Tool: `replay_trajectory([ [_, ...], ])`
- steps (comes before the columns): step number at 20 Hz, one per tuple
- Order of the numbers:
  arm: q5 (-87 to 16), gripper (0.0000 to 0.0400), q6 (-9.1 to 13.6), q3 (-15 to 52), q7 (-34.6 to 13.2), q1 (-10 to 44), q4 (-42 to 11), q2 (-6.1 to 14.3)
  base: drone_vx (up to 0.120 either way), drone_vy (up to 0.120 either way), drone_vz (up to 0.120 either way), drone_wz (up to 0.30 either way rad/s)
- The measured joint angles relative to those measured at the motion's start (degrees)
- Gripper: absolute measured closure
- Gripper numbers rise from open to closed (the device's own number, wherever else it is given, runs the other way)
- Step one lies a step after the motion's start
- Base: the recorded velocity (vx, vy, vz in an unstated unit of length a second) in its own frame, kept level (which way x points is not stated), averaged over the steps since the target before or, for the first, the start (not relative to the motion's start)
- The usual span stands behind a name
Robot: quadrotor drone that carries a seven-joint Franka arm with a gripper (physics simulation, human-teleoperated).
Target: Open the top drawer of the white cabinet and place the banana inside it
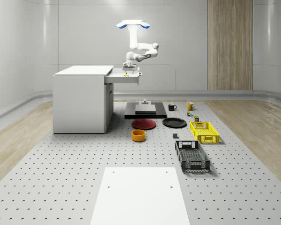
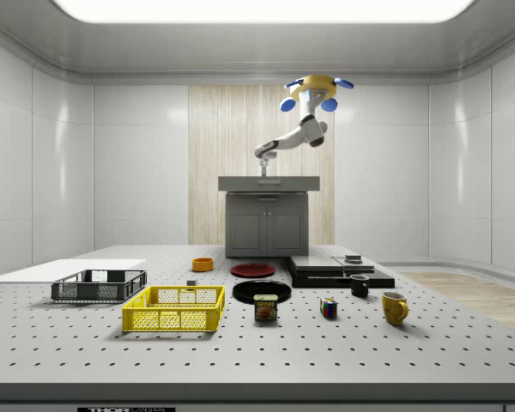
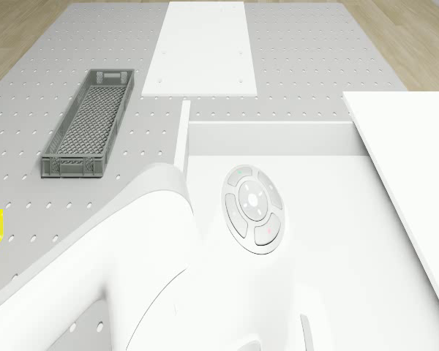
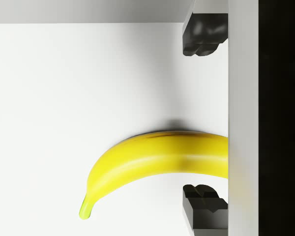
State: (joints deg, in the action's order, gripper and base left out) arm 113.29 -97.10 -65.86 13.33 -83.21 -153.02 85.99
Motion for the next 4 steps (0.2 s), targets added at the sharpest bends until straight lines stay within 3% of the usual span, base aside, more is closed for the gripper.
replay_trajectory([
  [4,-1.24,0.0004,0.88,-1.46,0.09,0.42,-0.69,0.02,0.000,0.000,0.000,0.000],
])
